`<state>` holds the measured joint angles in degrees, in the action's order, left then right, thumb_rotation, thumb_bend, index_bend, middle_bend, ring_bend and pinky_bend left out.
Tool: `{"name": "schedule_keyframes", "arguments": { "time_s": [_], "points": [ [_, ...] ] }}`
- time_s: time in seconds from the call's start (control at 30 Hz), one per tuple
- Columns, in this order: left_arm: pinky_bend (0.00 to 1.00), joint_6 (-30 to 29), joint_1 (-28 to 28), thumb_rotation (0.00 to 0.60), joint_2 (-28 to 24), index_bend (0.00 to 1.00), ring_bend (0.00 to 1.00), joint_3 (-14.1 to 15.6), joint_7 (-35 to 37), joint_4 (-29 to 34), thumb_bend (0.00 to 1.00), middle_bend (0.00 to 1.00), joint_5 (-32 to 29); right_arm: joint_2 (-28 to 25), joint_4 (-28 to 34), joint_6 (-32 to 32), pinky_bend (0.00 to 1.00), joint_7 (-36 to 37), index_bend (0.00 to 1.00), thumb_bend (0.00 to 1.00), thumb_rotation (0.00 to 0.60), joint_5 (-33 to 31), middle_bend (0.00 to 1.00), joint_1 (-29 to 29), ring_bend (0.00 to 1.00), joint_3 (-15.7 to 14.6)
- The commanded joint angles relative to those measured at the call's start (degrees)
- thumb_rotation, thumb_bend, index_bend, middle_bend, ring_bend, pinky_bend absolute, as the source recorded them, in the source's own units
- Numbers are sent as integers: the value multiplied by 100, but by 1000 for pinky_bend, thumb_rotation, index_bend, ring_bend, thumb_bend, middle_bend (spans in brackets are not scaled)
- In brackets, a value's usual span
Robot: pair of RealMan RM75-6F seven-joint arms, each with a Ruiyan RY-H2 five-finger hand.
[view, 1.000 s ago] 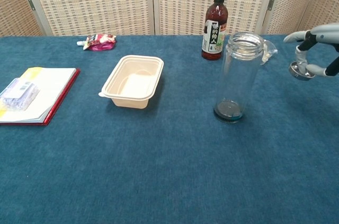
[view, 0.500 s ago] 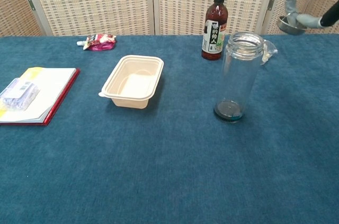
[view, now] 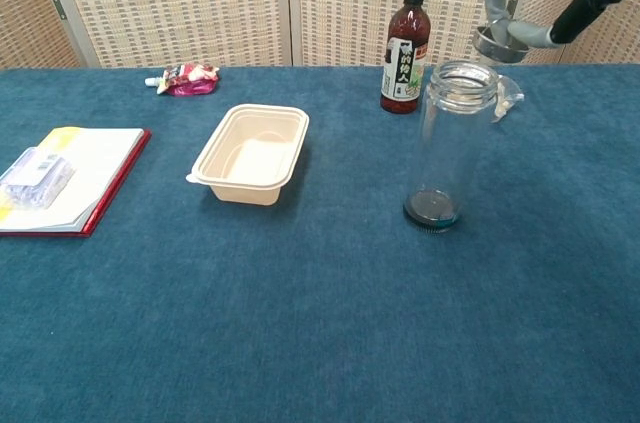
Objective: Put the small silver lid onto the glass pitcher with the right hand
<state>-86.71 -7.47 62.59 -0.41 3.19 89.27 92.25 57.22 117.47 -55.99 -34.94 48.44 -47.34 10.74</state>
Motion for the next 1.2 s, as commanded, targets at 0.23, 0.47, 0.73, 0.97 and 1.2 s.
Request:
{"name": "schedule_keyframes", "arguments": {
  "time_s": [0.23,0.47,0.73,0.97,1.2],
  "points": [
    [0,-138,57,600,-62,0,0,11,128,10,375,47,71,349,-56,-76,0,-327,567,605,600,-332,3,-332,0,-87],
    [0,-192,83,600,-96,0,0,6,217,-2,375,48,80,478,-116,-154,0,-437,567,605,600,-498,3,-478,0,-148],
    [0,-171,81,600,-87,0,0,2,180,-6,375,47,71,457,-146,-225,0,-439,567,605,600,-520,3,-496,0,-263],
    [0,-170,86,600,-78,0,0,-11,146,3,375,48,49,440,-197,-175,0,-431,567,600,600,-561,4,-545,0,-338],
    [0,-181,92,600,-89,0,0,-16,183,5,375,47,52,392,-153,-211,0,-580,566,521,600,-677,11,-629,0,-416]
  ]
}}
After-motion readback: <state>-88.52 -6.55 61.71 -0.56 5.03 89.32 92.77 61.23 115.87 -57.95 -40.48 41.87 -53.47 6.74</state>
